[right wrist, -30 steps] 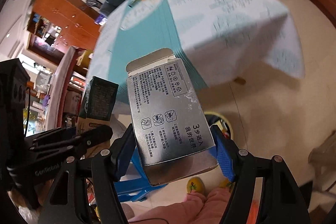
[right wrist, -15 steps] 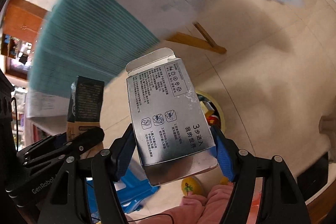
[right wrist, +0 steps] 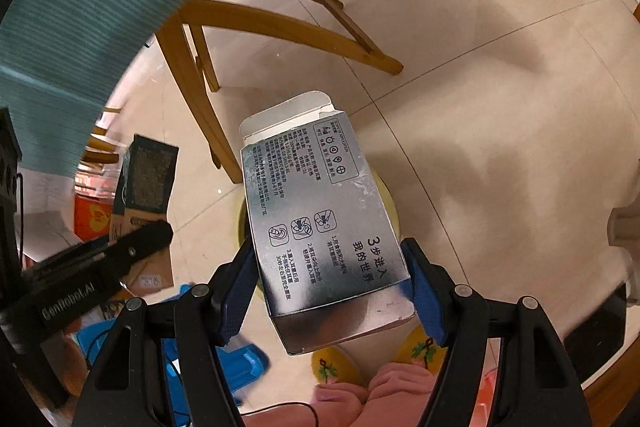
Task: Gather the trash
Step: 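Carry the green pouch and silver box over the black bin, then open both tools to drop the pouch and box into the bin, then move both open tools back toward the last trash on the table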
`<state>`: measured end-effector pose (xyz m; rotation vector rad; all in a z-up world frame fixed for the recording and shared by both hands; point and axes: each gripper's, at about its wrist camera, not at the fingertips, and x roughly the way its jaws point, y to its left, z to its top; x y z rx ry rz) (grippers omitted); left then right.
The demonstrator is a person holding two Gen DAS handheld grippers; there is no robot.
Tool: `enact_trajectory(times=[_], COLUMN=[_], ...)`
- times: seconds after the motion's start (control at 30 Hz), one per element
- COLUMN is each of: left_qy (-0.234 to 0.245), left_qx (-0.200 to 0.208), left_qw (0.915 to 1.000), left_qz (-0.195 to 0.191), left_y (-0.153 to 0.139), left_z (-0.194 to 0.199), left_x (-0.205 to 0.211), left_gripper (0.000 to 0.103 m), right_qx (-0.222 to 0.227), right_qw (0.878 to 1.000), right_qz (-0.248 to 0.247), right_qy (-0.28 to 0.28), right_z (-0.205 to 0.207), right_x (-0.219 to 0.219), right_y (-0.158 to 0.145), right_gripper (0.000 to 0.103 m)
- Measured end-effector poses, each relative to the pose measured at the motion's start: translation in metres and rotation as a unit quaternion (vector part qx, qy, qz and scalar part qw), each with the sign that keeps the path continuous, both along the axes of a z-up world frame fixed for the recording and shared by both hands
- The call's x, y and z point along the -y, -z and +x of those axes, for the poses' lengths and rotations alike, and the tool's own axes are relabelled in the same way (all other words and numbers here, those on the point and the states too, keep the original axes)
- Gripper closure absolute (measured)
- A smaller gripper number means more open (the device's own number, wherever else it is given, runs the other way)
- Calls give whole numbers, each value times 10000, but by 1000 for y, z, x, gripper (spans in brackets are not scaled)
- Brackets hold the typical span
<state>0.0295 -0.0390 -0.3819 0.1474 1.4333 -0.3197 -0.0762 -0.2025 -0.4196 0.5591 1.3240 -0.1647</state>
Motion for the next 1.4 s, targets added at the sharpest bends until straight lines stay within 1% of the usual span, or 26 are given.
enact_trajectory(times=[0.07,0.1,0.13,0.2,0.33,0.57,0.67,0.73,0.77,0.87,0.9,1.0,1.07,1.2,1.33,1.4], left_qy=[11,21,17,-32,-182,-570,-713,-782,-798,-831,-831,-802,-773,-730,-707,-673], left_qx=[-28,-22,4,92,122,255,309,330,328,285,283,324,347,382,459,503], left_qw=[10000,10000,10000,10000,9997,9979,9969,9963,9962,9961,9961,9962,9964,9966,9964,9964], left_qz=[9,19,18,21,110,154,140,130,126,106,92,64,66,34,-43,-104], left_y=[7,10,12,13,22,14,10,5,4,-3,-6,-21,-35,-71,-116,-143], left_z=[1,2,3,4,3,3,2,0,0,-3,-5,-11,-16,-26,-33,-36], left_x=[0,0,0,-3,-17,-54,-67,-72,-74,-78,-79,-81,-79,-81,-83,-83], left_gripper=[55,41,33,32,32,32,32,32,32,30,27,26,26,26,26,26], right_qx=[-38,-51,-60,-72,-74,13,51,72,124,267,289,345,381,440,526,571], right_qw=[10000,10000,9999,9999,9998,9993,9988,9986,9986,9985,9985,9983,9983,9981,9977,9973], right_qz=[-10,-12,-9,-16,29,203,324,386,364,306,293,269,258,265,211,178], right_qy=[-45,-67,-97,-146,-194,-321,-359,-354,-351,-374,-373,-374,-359,-348,-379,-415], right_z=[2,5,9,12,22,43,48,50,51,49,48,46,45,39,35,33], right_x=[-4,-5,-8,-10,-17,-30,-35,-38,-39,-40,-40,-40,-40,-40,-41,-43], right_y=[8,9,9,17,29,39,42,44,42,32,31,20,6,-24,-70,-100], right_gripper=[33,33,33,33,33,31,28,21,16,14,14,14,14,14,14,14])
